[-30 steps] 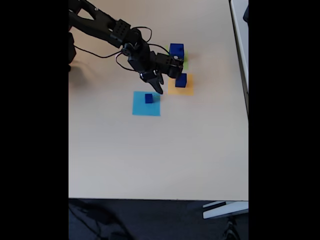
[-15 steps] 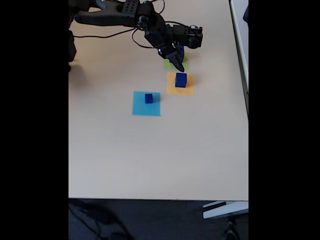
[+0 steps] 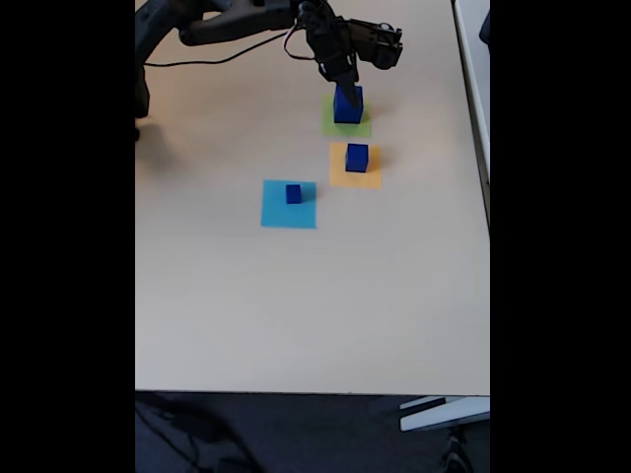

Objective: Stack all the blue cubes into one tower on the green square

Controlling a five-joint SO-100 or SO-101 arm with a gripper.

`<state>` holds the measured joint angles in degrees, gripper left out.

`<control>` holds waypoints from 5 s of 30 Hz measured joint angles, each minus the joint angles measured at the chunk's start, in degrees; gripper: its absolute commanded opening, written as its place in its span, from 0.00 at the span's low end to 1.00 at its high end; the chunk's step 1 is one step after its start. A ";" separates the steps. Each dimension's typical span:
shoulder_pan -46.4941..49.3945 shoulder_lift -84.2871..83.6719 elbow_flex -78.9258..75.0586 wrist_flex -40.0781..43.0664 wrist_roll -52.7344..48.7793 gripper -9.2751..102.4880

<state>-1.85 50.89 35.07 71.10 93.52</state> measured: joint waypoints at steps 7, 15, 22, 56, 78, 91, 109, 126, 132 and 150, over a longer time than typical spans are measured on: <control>-1.49 -5.45 -4.48 0.00 0.00 0.30; -2.37 -7.56 -6.15 0.00 0.53 0.29; -3.25 -9.49 -6.15 0.00 0.97 0.28; -3.16 -9.49 -6.33 -0.26 0.53 0.18; -2.55 -9.49 -5.62 -1.58 0.53 0.13; -2.20 -9.49 -3.69 -2.46 0.53 0.09; 1.41 -8.09 -3.43 -3.34 -6.59 0.10; 14.50 -2.64 -3.43 -1.05 -20.13 0.10; 18.11 -2.55 -1.93 0.00 -22.41 0.10; 20.48 19.78 38.85 -14.41 -22.59 0.09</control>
<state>18.63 70.66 73.92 56.69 70.93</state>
